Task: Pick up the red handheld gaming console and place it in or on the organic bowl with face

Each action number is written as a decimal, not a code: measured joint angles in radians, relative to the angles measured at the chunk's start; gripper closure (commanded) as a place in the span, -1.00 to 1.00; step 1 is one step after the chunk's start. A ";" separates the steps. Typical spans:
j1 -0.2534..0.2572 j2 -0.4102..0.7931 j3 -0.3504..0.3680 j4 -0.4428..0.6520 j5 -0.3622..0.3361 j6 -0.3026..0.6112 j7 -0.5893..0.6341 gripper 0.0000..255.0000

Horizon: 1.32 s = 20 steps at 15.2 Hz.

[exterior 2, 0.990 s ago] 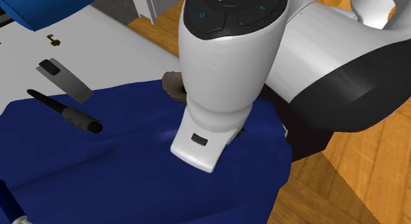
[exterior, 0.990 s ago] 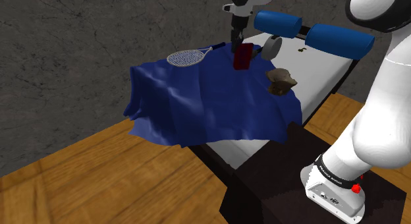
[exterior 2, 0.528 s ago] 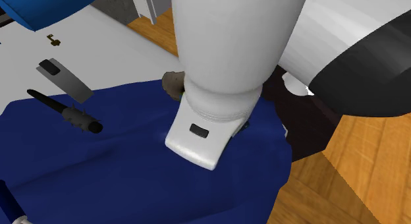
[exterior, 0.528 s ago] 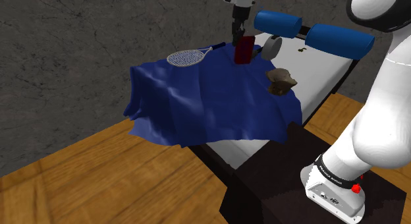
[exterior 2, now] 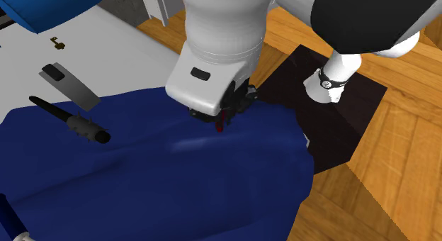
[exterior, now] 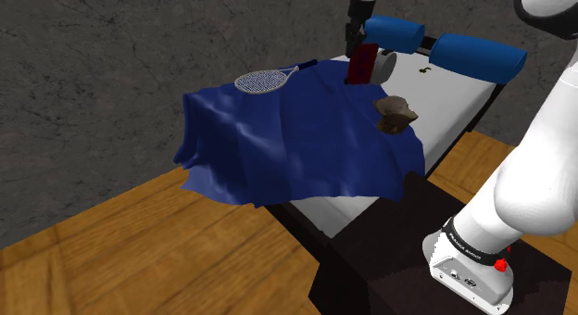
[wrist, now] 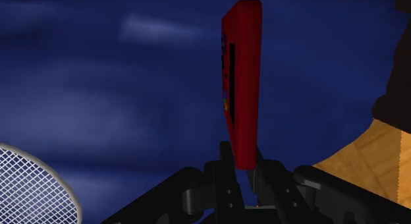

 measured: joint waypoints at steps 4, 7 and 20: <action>-0.041 -0.058 -0.035 -0.050 -0.016 -0.007 -0.075 1.00; -0.070 -0.089 -0.062 -0.074 -0.026 -0.013 -0.130 1.00; -0.175 -0.140 -0.160 -0.123 -0.043 -0.015 -0.331 1.00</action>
